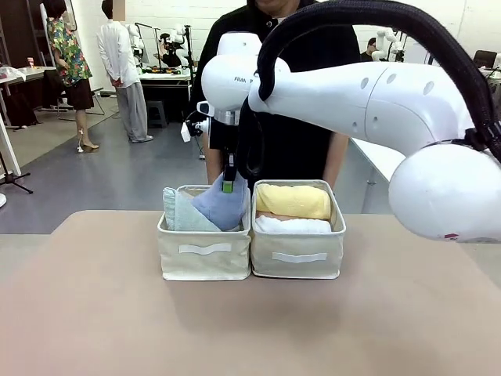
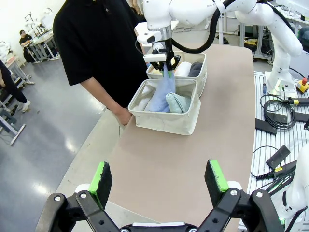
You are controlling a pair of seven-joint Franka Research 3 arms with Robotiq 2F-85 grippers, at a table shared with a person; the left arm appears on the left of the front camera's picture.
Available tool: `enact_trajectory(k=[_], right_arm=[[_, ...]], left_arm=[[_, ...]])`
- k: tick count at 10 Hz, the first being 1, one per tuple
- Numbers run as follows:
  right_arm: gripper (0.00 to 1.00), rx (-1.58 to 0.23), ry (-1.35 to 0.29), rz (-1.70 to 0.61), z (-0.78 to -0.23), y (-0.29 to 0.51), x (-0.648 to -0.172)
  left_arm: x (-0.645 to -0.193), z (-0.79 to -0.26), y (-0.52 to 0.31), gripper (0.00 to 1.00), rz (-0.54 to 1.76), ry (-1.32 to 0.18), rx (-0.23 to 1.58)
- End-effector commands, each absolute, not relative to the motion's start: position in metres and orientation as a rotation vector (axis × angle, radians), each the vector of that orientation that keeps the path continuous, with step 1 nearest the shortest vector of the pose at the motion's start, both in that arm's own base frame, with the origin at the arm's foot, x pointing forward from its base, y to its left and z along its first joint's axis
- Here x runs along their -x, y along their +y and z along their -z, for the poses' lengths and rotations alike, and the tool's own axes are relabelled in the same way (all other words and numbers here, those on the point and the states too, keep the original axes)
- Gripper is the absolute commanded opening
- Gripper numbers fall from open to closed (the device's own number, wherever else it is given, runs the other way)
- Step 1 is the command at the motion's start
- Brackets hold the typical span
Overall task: Sort the towels based on their folding style.
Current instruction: Pick up another triangle-folded towel from the table and place it in the left Fabric basket.
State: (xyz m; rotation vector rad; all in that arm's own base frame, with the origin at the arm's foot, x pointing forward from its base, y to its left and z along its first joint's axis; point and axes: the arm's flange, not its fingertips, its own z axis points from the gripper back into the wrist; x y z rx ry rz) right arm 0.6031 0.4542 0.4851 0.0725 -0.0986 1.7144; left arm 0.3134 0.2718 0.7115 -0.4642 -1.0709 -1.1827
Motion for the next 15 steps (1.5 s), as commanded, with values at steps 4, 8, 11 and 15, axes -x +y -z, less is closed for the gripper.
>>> enact_trajectory(k=[4, 8, 11, 15], right_arm=[[0.2, -0.107, -0.032, -1.741, -0.456, 0.465, -0.625], [0.82, -0.097, -0.07, -1.772, -0.46, 0.464, -0.624], [0.95, -0.099, -0.074, -1.772, -0.462, 0.464, -0.625], [1.0, -0.092, -0.067, -1.777, -0.463, 0.466, -0.625]], left_arm=[[-0.312, -0.714, 0.272, 1.0, 1.184, -1.087, 0.472], [-0.312, -0.714, 0.272, 1.0, 1.184, -1.087, 0.472], [-0.312, -0.714, 0.272, 1.0, 1.184, -1.087, 0.472], [-0.312, -0.714, 0.272, 1.0, 1.184, -1.087, 0.472]])
